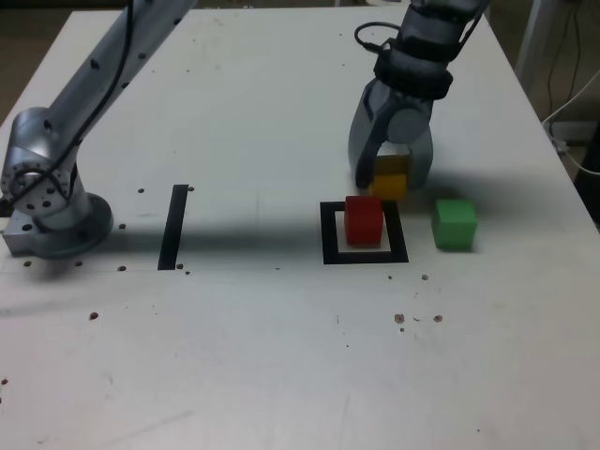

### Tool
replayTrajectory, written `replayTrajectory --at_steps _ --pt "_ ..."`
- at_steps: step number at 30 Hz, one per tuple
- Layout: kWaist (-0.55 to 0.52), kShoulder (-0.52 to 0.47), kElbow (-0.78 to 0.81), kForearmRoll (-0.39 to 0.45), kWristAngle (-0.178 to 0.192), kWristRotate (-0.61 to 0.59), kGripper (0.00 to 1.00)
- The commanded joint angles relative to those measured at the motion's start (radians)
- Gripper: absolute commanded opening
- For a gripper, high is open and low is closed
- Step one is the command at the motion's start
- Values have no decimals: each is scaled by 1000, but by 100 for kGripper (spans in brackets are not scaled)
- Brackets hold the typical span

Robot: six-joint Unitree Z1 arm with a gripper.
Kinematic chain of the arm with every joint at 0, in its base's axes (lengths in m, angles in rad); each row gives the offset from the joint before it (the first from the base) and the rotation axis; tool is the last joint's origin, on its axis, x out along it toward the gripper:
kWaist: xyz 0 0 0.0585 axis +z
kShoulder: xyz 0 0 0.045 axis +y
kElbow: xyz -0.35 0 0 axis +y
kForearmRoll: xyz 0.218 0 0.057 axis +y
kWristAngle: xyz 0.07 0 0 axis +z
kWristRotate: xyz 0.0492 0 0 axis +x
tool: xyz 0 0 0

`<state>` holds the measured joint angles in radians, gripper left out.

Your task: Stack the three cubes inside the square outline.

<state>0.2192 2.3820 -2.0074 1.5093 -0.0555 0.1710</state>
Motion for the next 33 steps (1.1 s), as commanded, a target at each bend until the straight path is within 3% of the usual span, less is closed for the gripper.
replayTrajectory --at_steps 1,17,33 --pt "-4 -8 -9 11 2 -1 29" --pt "-65 -152 28 64 33 -34 26" --pt "-162 -209 113 57 -16 -94 26"
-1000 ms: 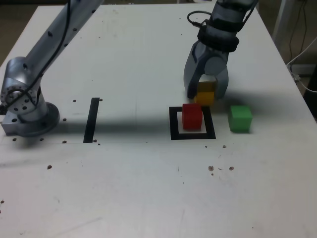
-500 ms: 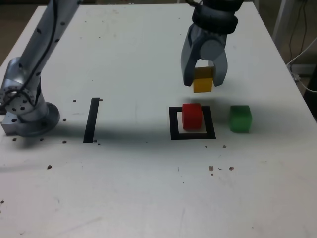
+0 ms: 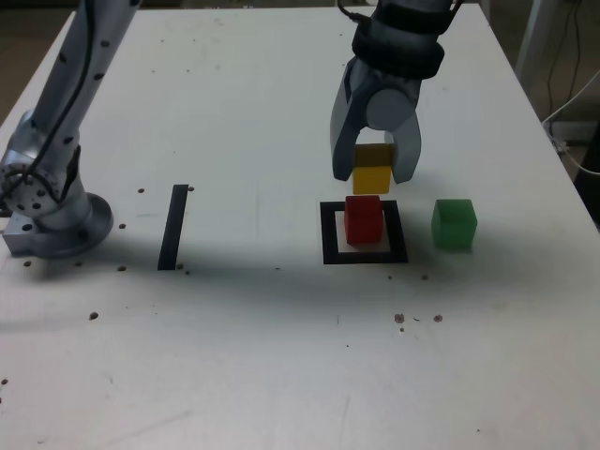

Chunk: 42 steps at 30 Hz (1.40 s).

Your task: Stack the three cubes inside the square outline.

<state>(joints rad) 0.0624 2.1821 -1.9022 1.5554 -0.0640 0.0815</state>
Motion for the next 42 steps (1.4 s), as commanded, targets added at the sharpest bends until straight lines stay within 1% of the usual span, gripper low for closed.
replayTrajectory --at_steps 1,6,10,31,33,34,35,37,38,39,40,41,42 --pt "-9 -12 14 9 -12 -7 26" --pt "-19 -19 39 -1 -29 -13 26" --pt "-21 -18 49 -9 -36 -14 26" --pt "-18 31 57 -42 -45 -3 26" --pt "-17 33 57 -43 -44 -2 27" --pt "-16 34 57 -43 -44 -2 30" --pt "-15 34 58 -43 -45 -2 36" --pt "-14 37 59 -43 -46 -1 54" --pt "-14 38 61 -44 -46 0 68" --pt "-13 39 62 -46 -47 0 79" --pt "-13 40 64 -47 -48 1 87" --pt "-13 40 65 -49 -48 1 94" --pt "-13 41 66 -51 -47 1 97"
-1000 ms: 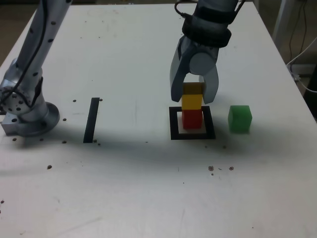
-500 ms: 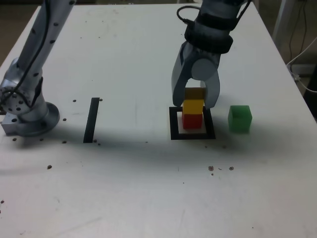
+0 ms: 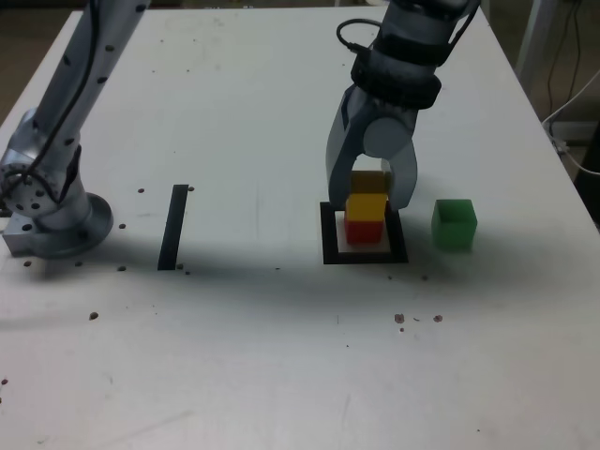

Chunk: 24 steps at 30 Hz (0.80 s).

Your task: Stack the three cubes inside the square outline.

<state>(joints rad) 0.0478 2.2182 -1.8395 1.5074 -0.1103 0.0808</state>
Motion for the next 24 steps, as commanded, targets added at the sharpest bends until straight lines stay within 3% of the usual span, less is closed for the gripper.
replayTrajectory --at_steps 1,14,24 --pt "2 5 5 -5 -1 2 99" --pt "2 -17 0 -3 20 -1 100" --pt "2 -88 -44 54 134 -37 100"
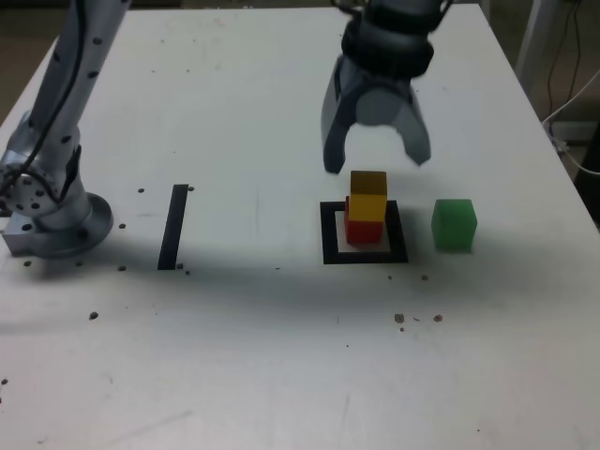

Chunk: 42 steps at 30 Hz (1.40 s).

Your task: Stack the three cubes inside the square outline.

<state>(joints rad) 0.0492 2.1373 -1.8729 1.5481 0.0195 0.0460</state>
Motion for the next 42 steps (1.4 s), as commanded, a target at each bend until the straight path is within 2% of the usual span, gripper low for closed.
replayTrajectory --at_steps 1,7,12,23,34,42 --pt "0 -9 -26 23 15 -3 100" --pt "-6 2 -159 67 54 8 100" --pt "-20 41 -279 88 60 43 100" --pt "-59 197 -453 89 1 79 100" --pt "-67 271 -466 88 -46 80 99" --pt "-69 307 -468 89 -65 83 99"
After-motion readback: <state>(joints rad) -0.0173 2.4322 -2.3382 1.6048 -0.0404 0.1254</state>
